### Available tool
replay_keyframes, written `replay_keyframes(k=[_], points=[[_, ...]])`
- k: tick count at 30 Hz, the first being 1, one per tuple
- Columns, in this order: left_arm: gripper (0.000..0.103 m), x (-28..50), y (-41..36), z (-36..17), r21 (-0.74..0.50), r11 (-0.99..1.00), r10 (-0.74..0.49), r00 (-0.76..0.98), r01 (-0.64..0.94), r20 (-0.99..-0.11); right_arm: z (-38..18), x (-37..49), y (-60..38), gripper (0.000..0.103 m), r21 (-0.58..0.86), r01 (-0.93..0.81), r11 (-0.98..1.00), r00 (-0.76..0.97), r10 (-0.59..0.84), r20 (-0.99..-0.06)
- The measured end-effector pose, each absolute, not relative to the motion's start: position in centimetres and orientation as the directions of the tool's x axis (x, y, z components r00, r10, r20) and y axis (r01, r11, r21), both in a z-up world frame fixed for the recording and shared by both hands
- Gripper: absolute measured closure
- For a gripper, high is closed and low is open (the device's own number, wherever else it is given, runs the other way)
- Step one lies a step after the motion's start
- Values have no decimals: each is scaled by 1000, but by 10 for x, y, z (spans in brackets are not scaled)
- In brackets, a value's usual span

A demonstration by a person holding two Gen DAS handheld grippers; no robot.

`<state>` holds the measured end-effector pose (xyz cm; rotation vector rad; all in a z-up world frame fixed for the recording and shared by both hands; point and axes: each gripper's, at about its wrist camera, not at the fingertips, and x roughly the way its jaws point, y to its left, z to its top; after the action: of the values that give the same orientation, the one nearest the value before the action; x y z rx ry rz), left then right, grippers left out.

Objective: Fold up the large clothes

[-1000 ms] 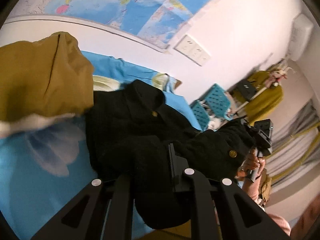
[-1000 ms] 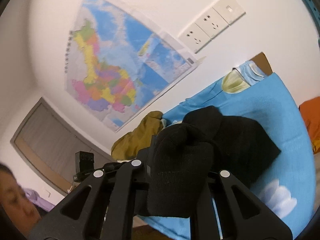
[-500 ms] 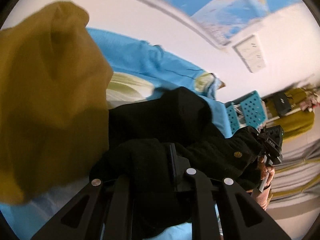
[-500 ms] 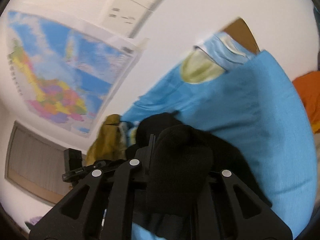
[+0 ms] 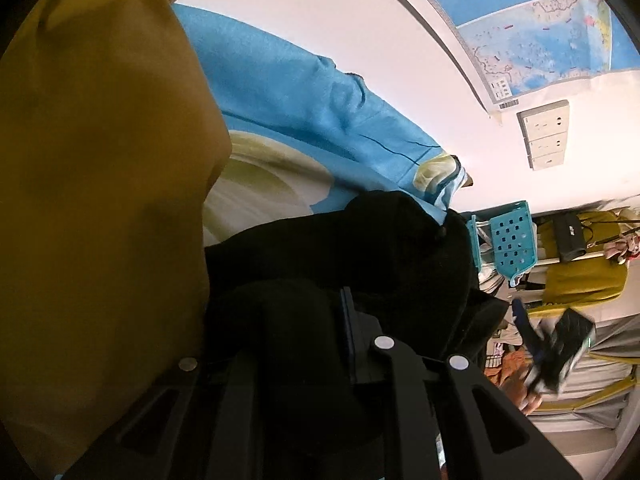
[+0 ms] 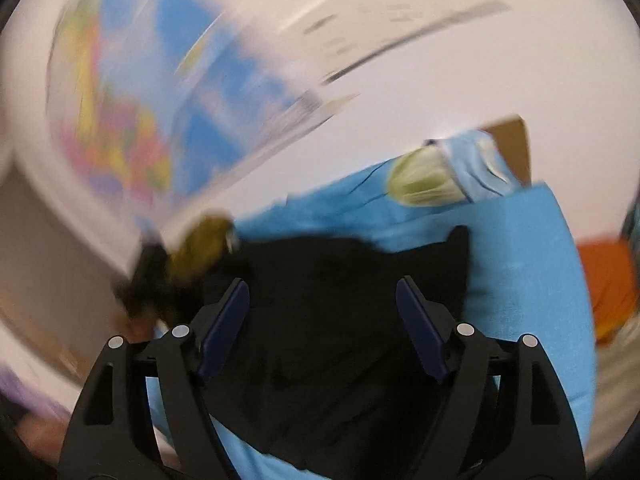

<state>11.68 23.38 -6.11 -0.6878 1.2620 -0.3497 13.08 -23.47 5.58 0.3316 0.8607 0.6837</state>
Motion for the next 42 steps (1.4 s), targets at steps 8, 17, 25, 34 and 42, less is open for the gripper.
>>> replay_keyframes(k=[8,17,25,34,42], points=[[46,93,227,-28,-699,714,-632,389,-43,-670,-6,115,-122,71,81,-591,803,425,395,-815],[28,32,180,32,-430,875,-476,564,224,-675,15,121,-134,90,137,-550,824,510,461,-726],[44,70,104,-53,-285,923,-366,355,259,-860,-23,147,-115,75,111,-522,846,440,379,-814],[42,47,137,-40,-323,922,-386,469,212,-795,36,93,-235,9,215,-393,894,613,429,-663],[13,-47,194,-15,-205,970,-240,680,133,-693,-21,51,-290,6,373,-279,885,531,466,-708]])
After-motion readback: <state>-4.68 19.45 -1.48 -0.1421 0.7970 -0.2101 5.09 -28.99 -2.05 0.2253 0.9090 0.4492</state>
